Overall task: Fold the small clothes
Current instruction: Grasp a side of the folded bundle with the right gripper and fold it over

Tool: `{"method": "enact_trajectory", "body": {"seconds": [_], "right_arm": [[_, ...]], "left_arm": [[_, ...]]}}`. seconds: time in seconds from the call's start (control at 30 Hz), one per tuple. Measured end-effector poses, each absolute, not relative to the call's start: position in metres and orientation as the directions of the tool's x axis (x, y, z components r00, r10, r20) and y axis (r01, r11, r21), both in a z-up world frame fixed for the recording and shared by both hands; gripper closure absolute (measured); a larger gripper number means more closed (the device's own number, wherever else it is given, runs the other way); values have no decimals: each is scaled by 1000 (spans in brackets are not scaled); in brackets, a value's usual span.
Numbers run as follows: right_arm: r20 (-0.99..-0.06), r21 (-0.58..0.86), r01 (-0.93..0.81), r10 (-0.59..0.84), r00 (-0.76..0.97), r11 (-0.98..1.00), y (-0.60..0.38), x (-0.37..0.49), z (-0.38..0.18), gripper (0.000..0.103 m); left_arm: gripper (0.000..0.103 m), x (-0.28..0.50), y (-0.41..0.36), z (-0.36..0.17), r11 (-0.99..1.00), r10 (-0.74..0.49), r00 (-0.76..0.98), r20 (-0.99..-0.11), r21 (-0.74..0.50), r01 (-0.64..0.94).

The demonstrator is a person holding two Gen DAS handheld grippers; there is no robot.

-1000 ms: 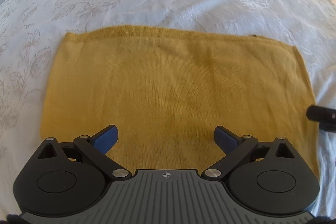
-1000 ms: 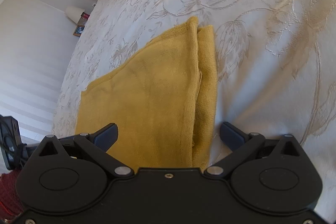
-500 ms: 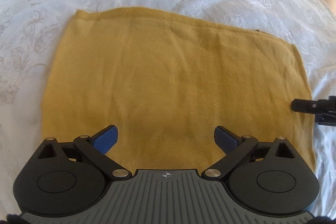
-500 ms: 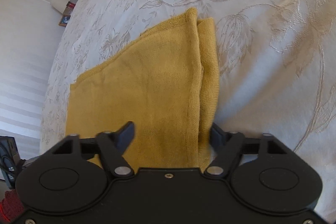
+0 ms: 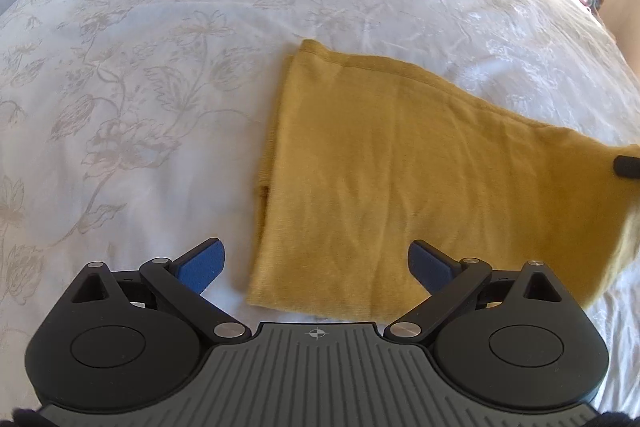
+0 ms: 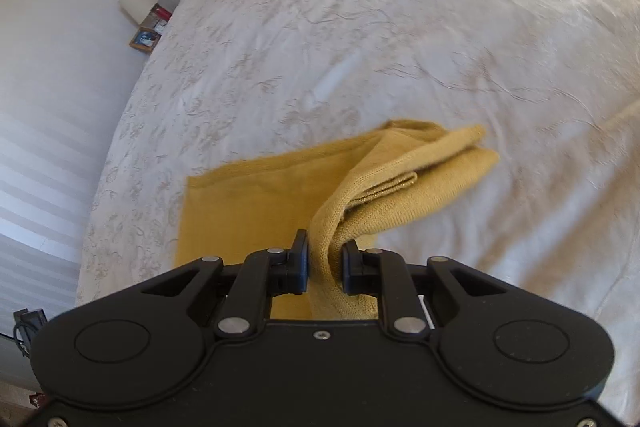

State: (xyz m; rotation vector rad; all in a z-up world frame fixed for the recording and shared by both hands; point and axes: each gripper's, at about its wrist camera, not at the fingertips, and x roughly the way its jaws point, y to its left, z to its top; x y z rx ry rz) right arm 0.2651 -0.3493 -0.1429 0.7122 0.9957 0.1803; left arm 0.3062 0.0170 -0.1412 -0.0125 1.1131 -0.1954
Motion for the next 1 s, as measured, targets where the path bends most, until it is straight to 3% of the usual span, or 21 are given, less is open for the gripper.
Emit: {"method": "enact_trajectory", "body": {"seconds": [0.27, 0.63, 0.77, 0.9, 1.0], "right_arm": [[-697, 611, 78, 488, 526, 788, -253, 311, -119, 78], [-789, 520, 36, 464, 402, 853, -132, 347, -156, 78], [-845, 442, 22, 408, 346, 897, -103, 354, -168, 66], [-818, 482, -30, 462, 343, 875, -88, 352, -165, 43], [-764, 537, -87, 527, 372, 839, -86, 342, -149, 43]], "left_arm": [[3, 311, 76, -143, 975, -208, 413, -887, -155, 158], [3, 325, 149, -146, 980, -191, 397, -898, -154, 122], [3, 334, 161, -149, 978, -203, 384, -901, -166, 129], [3, 345, 165, -152, 969, -238, 356, -904, -198, 144], [3, 351, 163, -150, 965, -252, 357, -900, -207, 160]]}}
